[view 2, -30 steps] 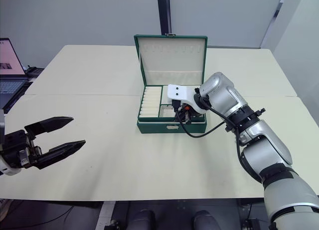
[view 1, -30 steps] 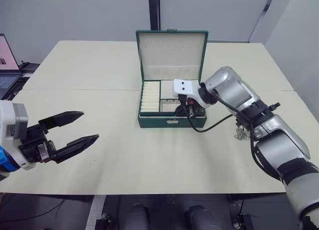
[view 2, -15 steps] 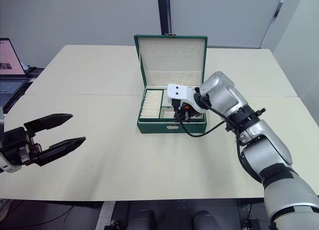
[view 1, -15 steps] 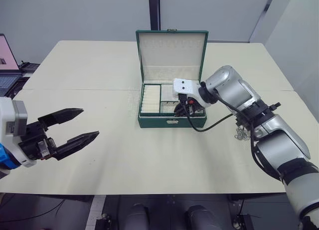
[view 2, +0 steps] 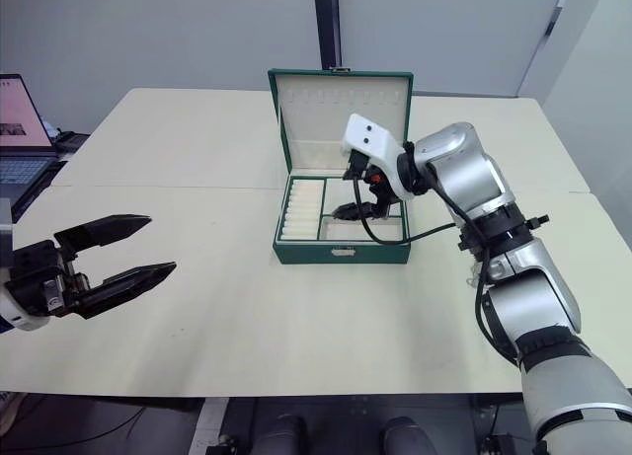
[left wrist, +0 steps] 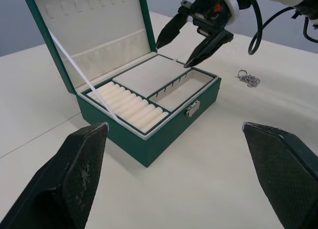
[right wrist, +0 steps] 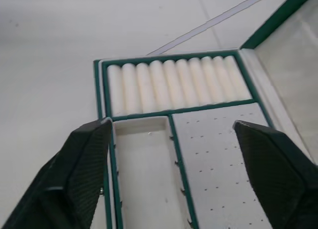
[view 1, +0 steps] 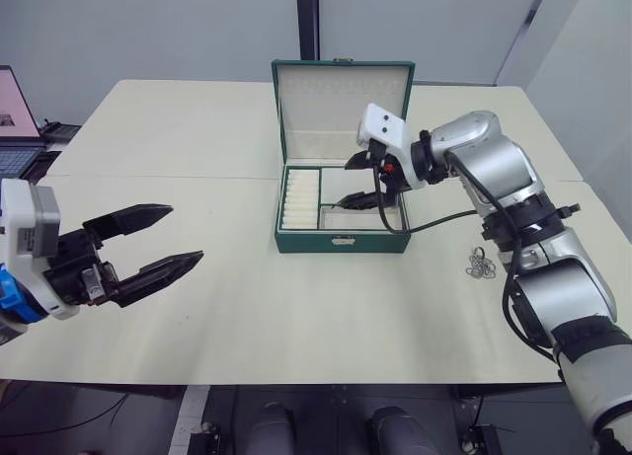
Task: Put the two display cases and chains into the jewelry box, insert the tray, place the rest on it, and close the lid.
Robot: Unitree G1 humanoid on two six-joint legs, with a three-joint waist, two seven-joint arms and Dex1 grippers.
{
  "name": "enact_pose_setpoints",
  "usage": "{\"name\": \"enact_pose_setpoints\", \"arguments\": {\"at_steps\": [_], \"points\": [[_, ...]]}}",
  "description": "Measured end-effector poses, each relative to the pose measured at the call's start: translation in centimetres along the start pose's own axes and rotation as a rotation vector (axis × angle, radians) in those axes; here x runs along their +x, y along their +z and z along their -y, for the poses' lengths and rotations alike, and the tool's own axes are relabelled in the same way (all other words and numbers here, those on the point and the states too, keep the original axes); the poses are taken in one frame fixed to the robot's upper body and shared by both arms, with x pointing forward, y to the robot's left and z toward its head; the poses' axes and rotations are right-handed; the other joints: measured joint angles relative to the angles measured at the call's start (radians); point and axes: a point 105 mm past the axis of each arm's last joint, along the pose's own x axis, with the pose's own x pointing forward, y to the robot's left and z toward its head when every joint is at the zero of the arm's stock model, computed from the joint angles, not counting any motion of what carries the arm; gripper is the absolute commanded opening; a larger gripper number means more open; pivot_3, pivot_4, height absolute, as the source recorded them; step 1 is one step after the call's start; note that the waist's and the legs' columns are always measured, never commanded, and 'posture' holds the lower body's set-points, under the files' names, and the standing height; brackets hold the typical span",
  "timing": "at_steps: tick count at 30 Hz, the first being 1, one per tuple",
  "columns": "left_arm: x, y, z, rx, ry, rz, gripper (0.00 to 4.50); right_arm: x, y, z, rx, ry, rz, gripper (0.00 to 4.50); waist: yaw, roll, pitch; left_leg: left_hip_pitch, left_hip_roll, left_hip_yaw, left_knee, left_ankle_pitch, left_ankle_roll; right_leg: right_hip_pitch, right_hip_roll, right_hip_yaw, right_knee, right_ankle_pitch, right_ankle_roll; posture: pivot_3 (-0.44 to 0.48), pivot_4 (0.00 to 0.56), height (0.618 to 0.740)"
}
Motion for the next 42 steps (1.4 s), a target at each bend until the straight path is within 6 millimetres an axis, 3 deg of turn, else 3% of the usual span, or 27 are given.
{"name": "enact_pose_setpoints", "arguments": {"at_steps": [4,12,16,35,38,40,42], "points": [[0.1,0.0,-0.1,-0.005,-0.012,0.006,4.5,1.4,-2.4,-0.2,0.097,-0.034,0.009,1.93,-0.001,0.0,0.0,0.0,0.0,0.001,0.0,0.001,-0.002,0.0,0.0,0.001,0.001,0.0,0.0,0.0,0.15,0.74],[0.7,-0.4,-0.1,-0.03,-0.057,0.012,4.5,2.9,-4.0,0.9,0.181,-0.115,0.046,0.04,-0.005,0.0,0.0,0.0,0.0,0.001,0.0,0.002,-0.003,0.0,0.0,0.001,0.0,0.0,0.0,0.0,0.15,0.74],[0.6,-0.5,-0.2,-0.026,-0.058,0.013,4.5,3.3,-4.8,1.3,0.209,-0.138,0.045,0.04,-0.008,0.0,0.0,0.0,0.0,0.001,0.0,0.002,-0.003,0.0,0.0,0.001,0.0,0.0,0.0,0.0,0.15,0.74],[0.2,-1.2,-0.4,-0.025,-0.07,-0.002,4.5,3.6,-4.9,1.9,0.175,-0.162,0.048,0.04,-0.015,0.0,0.0,0.0,0.0,0.0,0.0,0.002,-0.003,0.0,0.0,0.0,0.001,0.0,0.0,0.0,0.15,0.74],[0.3,-1.1,-0.4,-0.023,-0.084,0.005,4.5,1.4,-4.2,2.3,0.153,-0.182,0.052,0.04,-0.005,0.0,0.001,-0.001,0.0,0.001,0.0,0.002,-0.003,0.0,0.0,0.0,0.0,0.0,0.0,0.0,0.15,0.74],[0.3,-1.3,-0.5,-0.03,-0.09,0.007,4.5,-1.4,-3.2,2.4,0.121,-0.218,0.083,0.04,0.003,0.0,0.001,-0.001,0.0,0.001,-0.001,0.001,-0.003,-0.001,0.0,0.0,0.0,0.0,0.0,0.0,0.15,0.74],[0.3,-1.4,-0.7,-0.036,-0.093,0.008,4.5,-4.7,-2.6,1.1,0.067,-0.238,0.11,0.04,0.015,0.0,0.001,-0.002,0.0,0.0,-0.002,0.001,-0.002,0.0,0.0,-0.001,-0.001,0.0,0.0,0.0,0.15,0.74]]}}
